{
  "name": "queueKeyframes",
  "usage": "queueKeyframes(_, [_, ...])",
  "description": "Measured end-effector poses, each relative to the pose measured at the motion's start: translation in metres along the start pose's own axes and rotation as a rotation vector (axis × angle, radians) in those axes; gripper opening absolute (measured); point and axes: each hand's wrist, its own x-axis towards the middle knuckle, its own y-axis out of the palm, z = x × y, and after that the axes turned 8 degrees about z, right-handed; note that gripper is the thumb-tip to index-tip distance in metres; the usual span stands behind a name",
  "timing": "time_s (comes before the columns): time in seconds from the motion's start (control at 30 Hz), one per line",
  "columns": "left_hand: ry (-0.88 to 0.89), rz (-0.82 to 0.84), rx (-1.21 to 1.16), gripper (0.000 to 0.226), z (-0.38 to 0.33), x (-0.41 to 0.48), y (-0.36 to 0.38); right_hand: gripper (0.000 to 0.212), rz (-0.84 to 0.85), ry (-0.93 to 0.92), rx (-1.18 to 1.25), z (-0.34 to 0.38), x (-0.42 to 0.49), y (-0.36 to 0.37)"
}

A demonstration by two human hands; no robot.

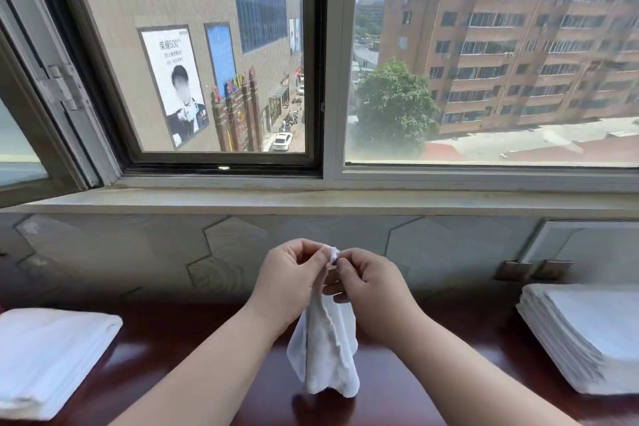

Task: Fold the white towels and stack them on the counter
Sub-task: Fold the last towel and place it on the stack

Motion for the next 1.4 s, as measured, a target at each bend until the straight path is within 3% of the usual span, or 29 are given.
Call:
queueKeyframes(0.1, [0.012,0.069,-0.039,0.012,-0.009,-0.005,-0.002,0.013,-0.093,-0.052,-0.140,0.003,-0.002,-0.003])
queueKeyframes(0.37, [0.021,0.179,-0.030,0.013,-0.030,-0.016,-0.005,0.020,-0.137,-0.199,-0.274,0.011,-0.010,-0.013])
queueKeyframes(0.57, [-0.023,0.245,0.183,0.005,-0.033,-0.016,-0.004,0.022,-0.165,-0.246,-0.374,0.006,-0.015,-0.016])
queueKeyframes(0.7, [-0.052,0.263,0.016,0.010,-0.033,-0.014,-0.009,0.021,0.047,-0.196,-0.354,0.004,-0.012,-0.025])
queueKeyframes(0.83, [-0.023,0.255,0.103,0.011,-0.037,-0.009,-0.021,0.019,0.298,-0.075,-0.386,-0.012,-0.011,-0.034])
queueKeyframes(0.97, [0.050,0.085,0.374,0.015,-0.042,0.003,-0.045,0.026,0.345,-0.020,-0.494,-0.040,-0.012,-0.039])
queueKeyframes(1.17, [0.109,-0.142,0.582,0.015,-0.042,0.021,-0.097,0.057,0.295,0.097,-0.864,-0.089,-0.014,-0.059])
queueKeyframes(1.3, [0.102,-0.235,0.701,0.020,-0.030,0.025,-0.121,0.054,0.277,0.106,-1.096,-0.095,-0.013,-0.070])
queueKeyframes(1.4, [0.075,-0.264,0.774,0.022,-0.014,0.023,-0.136,0.048,0.167,0.108,-1.214,-0.090,-0.011,-0.074])
